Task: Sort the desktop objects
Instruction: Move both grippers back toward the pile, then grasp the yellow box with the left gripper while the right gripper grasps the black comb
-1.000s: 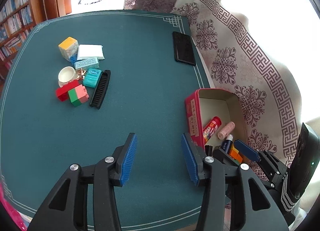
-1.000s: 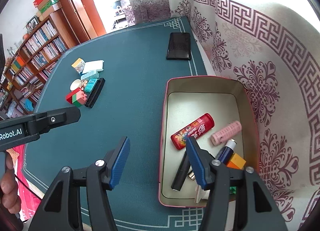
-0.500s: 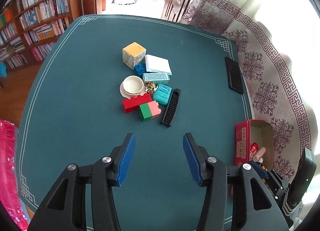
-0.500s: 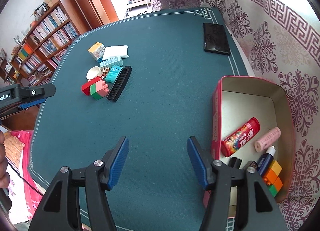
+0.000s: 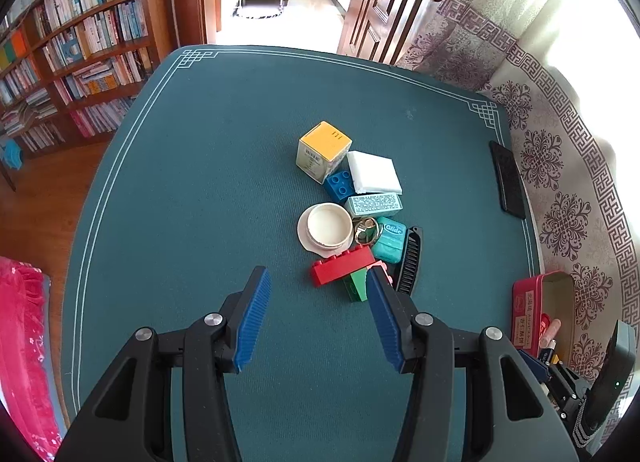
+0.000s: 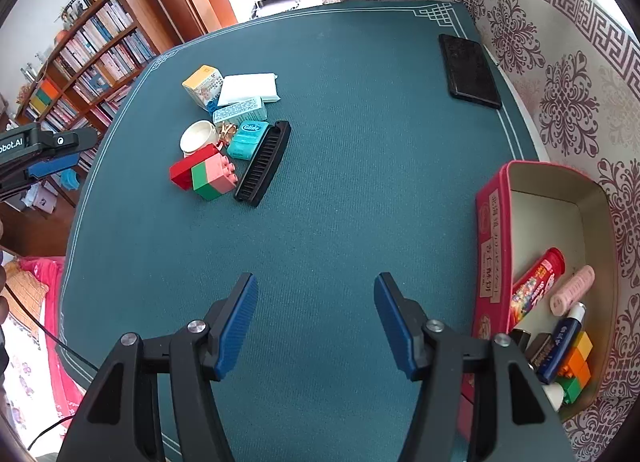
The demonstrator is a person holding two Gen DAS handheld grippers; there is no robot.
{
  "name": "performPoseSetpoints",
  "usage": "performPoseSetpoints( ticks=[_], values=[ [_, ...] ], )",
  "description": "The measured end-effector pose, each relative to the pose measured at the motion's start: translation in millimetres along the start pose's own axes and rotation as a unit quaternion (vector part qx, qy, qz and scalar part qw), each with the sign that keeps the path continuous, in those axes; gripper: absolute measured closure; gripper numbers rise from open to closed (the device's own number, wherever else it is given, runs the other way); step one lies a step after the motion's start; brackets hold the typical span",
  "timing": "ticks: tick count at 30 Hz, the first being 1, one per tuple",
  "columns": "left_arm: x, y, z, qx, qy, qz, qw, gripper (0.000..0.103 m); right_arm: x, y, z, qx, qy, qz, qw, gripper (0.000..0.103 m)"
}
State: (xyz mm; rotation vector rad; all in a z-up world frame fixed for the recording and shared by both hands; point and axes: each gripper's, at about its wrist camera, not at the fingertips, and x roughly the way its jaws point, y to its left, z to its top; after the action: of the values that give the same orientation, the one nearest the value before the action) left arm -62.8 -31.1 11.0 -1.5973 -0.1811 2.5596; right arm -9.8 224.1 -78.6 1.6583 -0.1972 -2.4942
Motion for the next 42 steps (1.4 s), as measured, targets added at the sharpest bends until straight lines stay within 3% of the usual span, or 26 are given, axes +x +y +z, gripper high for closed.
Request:
performPoseSetpoints(
  ticks=[23,42],
  values=[
    [101,-3,86,0.078,0.019,0.0,0.9967,0.05,48,18,37,0.017,0.026,-0.015,0.999,0.036],
    [169,-15,116,0.116,0.049,0.002,0.992,0.048,87,16,70,0.034,0.047,-0.008,0.998,0.036]
  ],
)
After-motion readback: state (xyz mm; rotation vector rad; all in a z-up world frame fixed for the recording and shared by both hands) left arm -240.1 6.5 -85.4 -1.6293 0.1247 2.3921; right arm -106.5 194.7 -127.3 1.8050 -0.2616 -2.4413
